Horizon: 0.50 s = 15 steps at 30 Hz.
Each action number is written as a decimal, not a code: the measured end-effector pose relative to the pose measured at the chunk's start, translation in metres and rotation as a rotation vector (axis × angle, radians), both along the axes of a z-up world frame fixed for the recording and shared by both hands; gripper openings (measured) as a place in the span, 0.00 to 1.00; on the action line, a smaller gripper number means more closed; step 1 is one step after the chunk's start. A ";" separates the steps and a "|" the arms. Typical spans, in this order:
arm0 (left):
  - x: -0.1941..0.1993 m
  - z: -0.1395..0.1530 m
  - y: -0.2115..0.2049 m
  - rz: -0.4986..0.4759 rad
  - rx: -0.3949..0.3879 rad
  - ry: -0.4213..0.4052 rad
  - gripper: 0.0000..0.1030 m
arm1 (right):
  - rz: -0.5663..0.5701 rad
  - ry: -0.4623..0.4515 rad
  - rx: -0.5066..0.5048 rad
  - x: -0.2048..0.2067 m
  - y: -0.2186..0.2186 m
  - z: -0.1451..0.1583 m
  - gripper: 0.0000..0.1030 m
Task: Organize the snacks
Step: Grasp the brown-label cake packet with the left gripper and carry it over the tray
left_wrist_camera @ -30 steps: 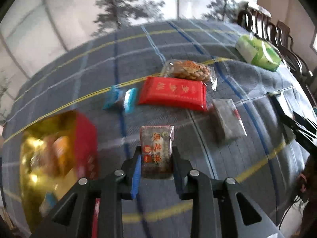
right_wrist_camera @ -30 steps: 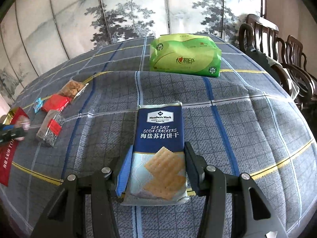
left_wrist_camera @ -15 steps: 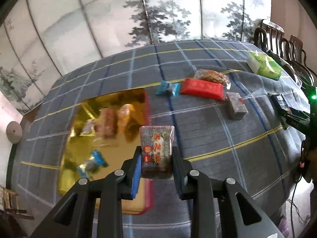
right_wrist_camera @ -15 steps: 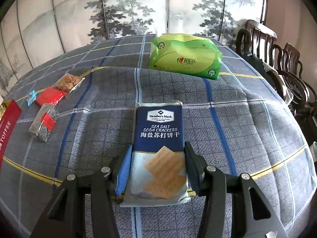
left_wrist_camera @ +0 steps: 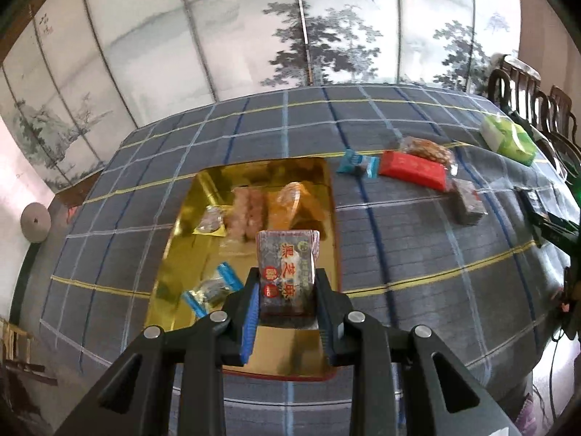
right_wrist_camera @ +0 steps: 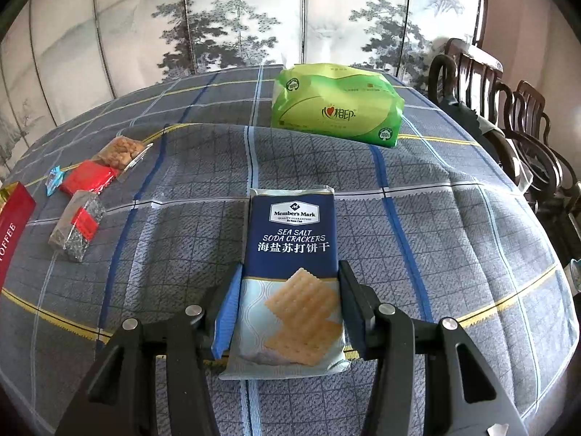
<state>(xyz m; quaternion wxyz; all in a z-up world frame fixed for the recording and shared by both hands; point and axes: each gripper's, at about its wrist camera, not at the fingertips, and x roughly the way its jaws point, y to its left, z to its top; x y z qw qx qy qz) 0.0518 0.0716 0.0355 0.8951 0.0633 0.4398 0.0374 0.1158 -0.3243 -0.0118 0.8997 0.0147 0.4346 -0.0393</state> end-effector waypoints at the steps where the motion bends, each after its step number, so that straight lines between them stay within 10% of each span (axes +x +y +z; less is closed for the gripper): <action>1: 0.001 -0.001 0.004 0.009 0.003 0.001 0.27 | 0.000 0.000 0.000 0.000 0.000 0.000 0.45; 15: 0.023 -0.021 0.044 0.086 -0.029 0.028 0.27 | -0.001 0.000 -0.005 0.000 0.000 0.000 0.45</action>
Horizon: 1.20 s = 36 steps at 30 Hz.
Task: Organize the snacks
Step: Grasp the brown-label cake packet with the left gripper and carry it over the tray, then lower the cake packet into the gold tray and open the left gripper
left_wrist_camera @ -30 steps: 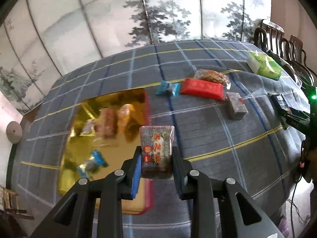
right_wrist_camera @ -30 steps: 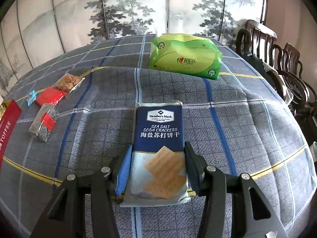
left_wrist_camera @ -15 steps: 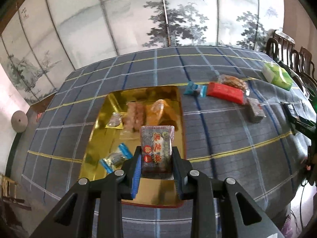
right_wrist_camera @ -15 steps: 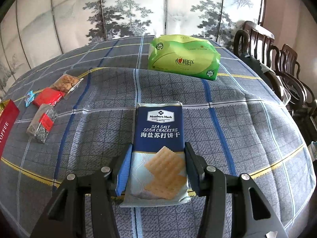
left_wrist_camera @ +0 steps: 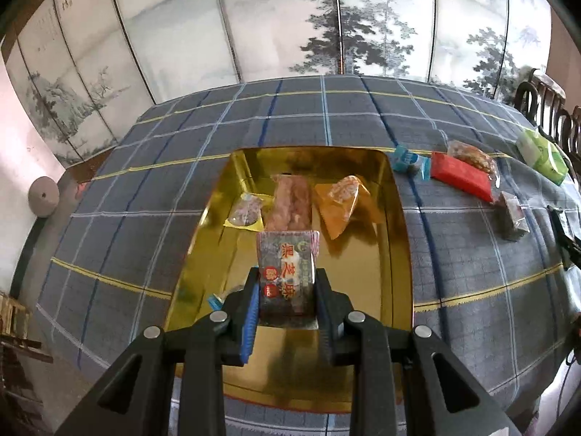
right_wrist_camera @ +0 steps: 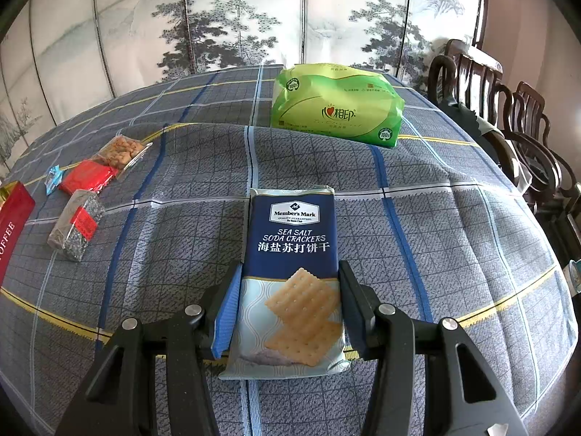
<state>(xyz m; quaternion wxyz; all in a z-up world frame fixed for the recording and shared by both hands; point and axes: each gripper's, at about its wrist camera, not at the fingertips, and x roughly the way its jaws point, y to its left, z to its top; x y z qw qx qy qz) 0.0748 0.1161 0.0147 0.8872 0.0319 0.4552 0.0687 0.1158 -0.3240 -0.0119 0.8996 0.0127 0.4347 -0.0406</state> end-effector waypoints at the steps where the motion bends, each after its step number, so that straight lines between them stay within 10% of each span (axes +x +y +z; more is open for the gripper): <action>1: 0.001 -0.001 0.001 0.002 0.000 -0.001 0.27 | 0.000 0.000 0.001 0.000 -0.001 0.000 0.45; 36: -0.002 -0.012 -0.005 0.016 0.227 -0.155 0.29 | -0.001 0.001 -0.001 0.000 0.001 0.000 0.45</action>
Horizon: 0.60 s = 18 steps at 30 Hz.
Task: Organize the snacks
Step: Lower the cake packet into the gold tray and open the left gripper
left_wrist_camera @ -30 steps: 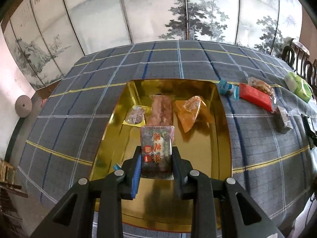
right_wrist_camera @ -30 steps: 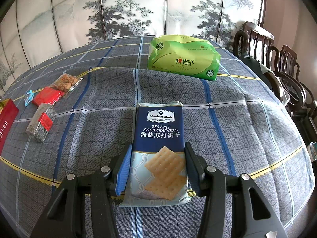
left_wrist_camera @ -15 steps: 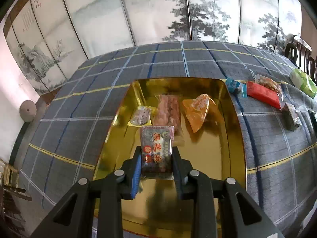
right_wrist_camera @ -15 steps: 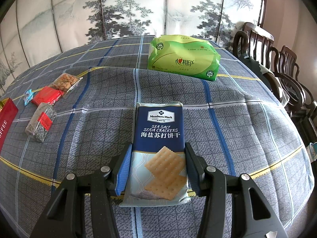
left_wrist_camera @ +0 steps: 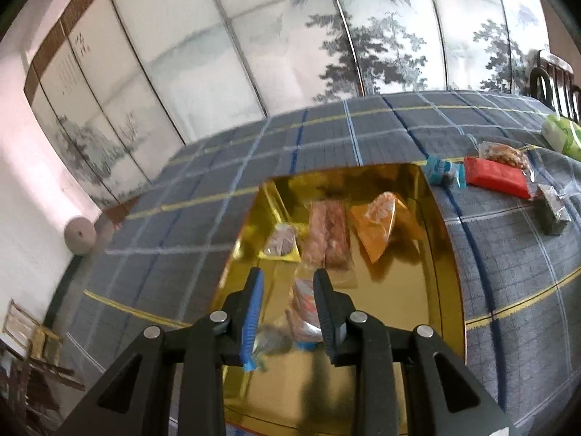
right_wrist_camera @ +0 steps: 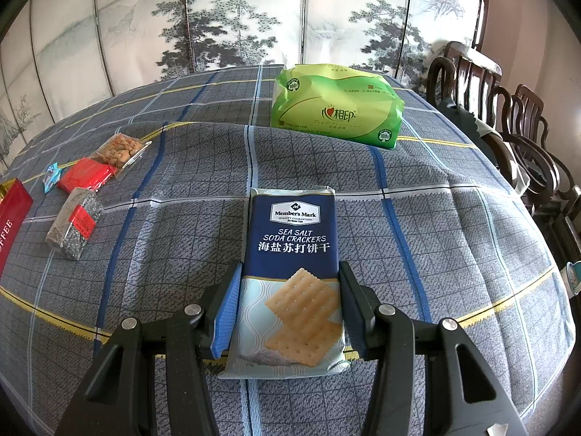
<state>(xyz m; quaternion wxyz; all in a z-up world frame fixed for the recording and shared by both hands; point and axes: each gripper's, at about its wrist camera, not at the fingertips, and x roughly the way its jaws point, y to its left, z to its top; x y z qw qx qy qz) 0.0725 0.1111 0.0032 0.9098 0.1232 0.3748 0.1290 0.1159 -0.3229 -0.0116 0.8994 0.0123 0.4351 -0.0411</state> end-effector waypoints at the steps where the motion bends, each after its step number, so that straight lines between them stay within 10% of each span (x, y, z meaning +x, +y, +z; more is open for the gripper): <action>1: 0.000 0.001 -0.001 -0.002 0.006 -0.005 0.29 | 0.000 0.000 0.000 0.000 -0.001 0.000 0.45; 18: -0.023 0.048 -0.024 -0.084 -0.070 -0.015 0.30 | -0.018 -0.003 -0.018 -0.001 -0.001 0.001 0.45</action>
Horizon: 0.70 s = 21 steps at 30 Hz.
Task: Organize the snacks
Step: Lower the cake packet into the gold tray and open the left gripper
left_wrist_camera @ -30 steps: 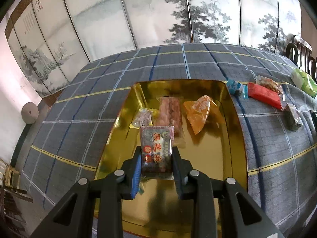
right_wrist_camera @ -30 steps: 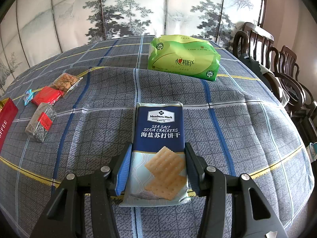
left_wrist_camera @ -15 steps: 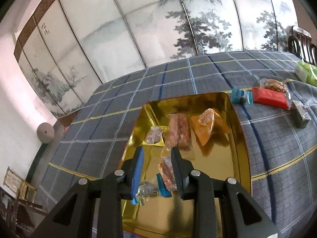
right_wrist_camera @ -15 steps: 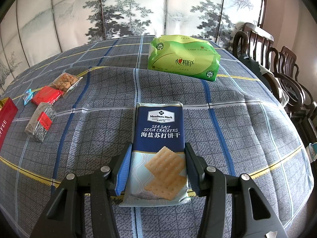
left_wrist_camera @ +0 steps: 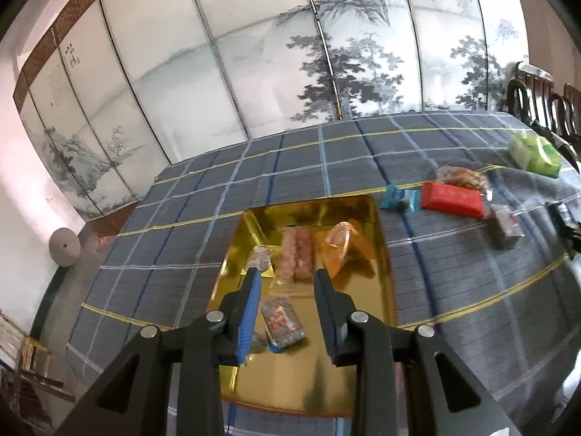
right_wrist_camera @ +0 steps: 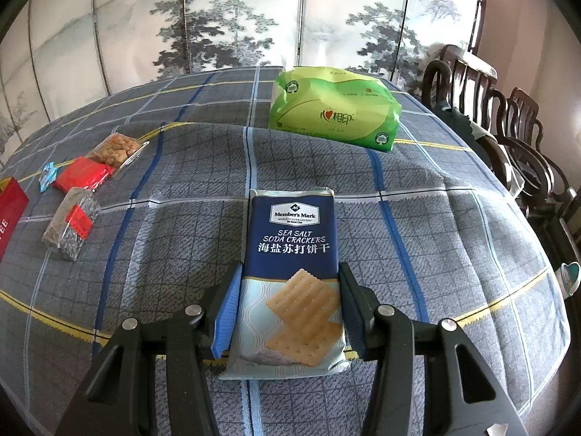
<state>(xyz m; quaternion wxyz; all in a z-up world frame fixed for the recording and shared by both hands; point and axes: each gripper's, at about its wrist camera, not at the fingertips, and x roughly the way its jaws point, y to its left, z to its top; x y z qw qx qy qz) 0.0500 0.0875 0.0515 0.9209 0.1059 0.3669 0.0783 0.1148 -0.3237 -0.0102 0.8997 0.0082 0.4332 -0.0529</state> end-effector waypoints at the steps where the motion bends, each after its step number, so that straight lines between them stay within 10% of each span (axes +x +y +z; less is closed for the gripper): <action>1: -0.002 0.004 -0.001 -0.008 -0.013 0.002 0.30 | -0.005 0.001 0.004 0.000 -0.001 0.000 0.45; 21: -0.031 0.037 -0.013 -0.047 -0.100 0.013 0.34 | 0.171 -0.084 0.133 -0.016 0.081 0.058 0.45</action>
